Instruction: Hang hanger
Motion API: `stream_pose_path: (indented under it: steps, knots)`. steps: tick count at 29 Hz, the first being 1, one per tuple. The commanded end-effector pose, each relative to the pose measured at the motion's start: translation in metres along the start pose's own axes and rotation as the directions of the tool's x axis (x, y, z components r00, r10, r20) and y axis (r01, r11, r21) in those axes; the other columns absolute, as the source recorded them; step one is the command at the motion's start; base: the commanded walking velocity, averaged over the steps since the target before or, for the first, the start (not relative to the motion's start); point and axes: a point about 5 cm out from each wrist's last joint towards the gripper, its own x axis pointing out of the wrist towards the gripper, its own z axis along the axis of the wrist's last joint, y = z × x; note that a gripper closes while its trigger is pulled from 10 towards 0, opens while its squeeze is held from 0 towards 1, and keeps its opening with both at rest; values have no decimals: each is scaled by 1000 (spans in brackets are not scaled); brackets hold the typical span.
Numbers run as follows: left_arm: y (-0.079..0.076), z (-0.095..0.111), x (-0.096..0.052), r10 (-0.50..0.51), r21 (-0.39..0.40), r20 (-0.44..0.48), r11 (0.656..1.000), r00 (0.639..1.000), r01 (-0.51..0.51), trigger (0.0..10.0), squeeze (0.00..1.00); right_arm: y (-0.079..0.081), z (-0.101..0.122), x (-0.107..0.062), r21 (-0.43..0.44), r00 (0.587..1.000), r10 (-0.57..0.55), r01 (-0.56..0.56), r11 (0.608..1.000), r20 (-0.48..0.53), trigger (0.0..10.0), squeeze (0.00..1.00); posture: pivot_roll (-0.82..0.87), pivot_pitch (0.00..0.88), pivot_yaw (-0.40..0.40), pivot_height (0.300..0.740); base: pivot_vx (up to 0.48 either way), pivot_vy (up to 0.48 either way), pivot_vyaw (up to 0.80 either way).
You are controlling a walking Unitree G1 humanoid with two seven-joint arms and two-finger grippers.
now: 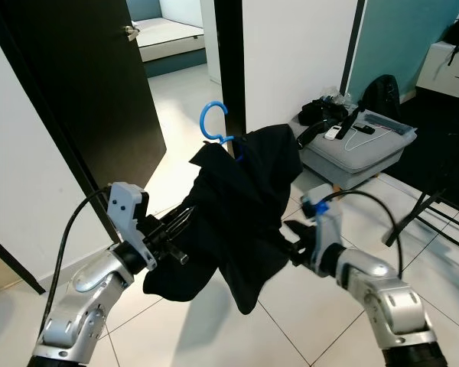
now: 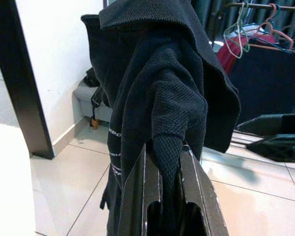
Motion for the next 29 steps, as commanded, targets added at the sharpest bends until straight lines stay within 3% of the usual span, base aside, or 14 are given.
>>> stream_pose_path:
  steps: [1, 2, 3, 9, 10, 12, 13, 18, 19, 21, 23, 25, 29]
  knots:
    - [3, 6, -1, 17, 0, 54, 1000, 998, -17, 10000, 0, 0, -2, 0, 20, 1000, 0, 0, 1000, 8, 10000, 1000, -98, 0, 43, 740, 0, 0, 0]
    - [3, 6, -1, 17, 0, 54, 1000, 998, -17, 10000, 0, 0, -2, 0, 20, 1000, 0, 0, 1000, 8, 10000, 1000, -98, 0, 43, 740, 0, 0, 0]
    - [7, -1, -6, 32, 6, 28, 999, 999, -32, 10000, 0, -16, -9, -5, 77, 991, -120, 116, 990, 55, 10000, 1000, -109, 0, 61, 740, 0, 0, 0]
    - [8, -4, -8, 34, 7, 16, 999, 999, -34, 10000, 0, -22, -15, -5, 101, 983, -176, 169, 980, 60, 10000, 1000, -109, 0, 61, 740, 0, 0, 0]
    - [7, -5, -8, 21, -5, 12, 1000, 1000, -21, 10000, 0, -28, -20, -7, 157, 971, -231, 219, 963, 60, 10000, 780, -104, 0, 55, 740, 0, 0, -769]
    - [7, -5, -8, 21, -5, 12, 1000, 1000, -21, 10000, 0, -28, -20, -7, 157, 971, -231, 219, 963, 60, 10000, 780, -104, 0, 55, 740, 0, 0, -769]
    - [4, -5, -9, -9, -18, 12, 1000, 1000, 10, 10000, 0, -33, -24, -7, 201, 962, -269, 253, 946, 54, 10000, 0, -102, 0, 56, 740, 0, 0, -788]
    - [5, -7, -12, -26, 13, -13, 1000, 1000, 26, 10000, 0, -39, -33, -7, 241, 946, -323, 305, 921, 39, 10000, 0, -99, 0, 58, 740, 0, 0, -798]
    - [10, -11, -19, 23, 56, -34, 998, 999, -21, 10000, 0, -40, -40, -6, 250, 933, -359, 341, 906, 30, 10000, 0, -101, 0, 61, 740, 0, 0, -800]
    - [10, -11, -19, 23, 56, -34, 998, 999, -21, 10000, 0, -40, -40, -6, 250, 933, -359, 341, 906, 30, 10000, 0, -101, 0, 61, 740, 0, 0, -800]
    - [15, -19, -28, 89, 93, -57, 992, 994, -83, 10000, 0, -41, -43, -7, 262, 925, -378, 354, 898, 45, 10000, 0, -104, 0, 62, 740, 0, 0, -800]
    - [15, -19, -28, 89, 93, -57, 992, 994, -83, 10000, 0, -41, -43, -7, 262, 925, -378, 354, 898, 45, 10000, 0, -104, 0, 62, 740, 0, 0, -800]
    - [20, -27, -32, 201, 110, -83, 975, 976, -191, 10000, 0, -42, -45, -6, 258, 920, -388, 362, 896, 55, 10000, 0, -107, 0, 51, 740, 0, 0, -800]
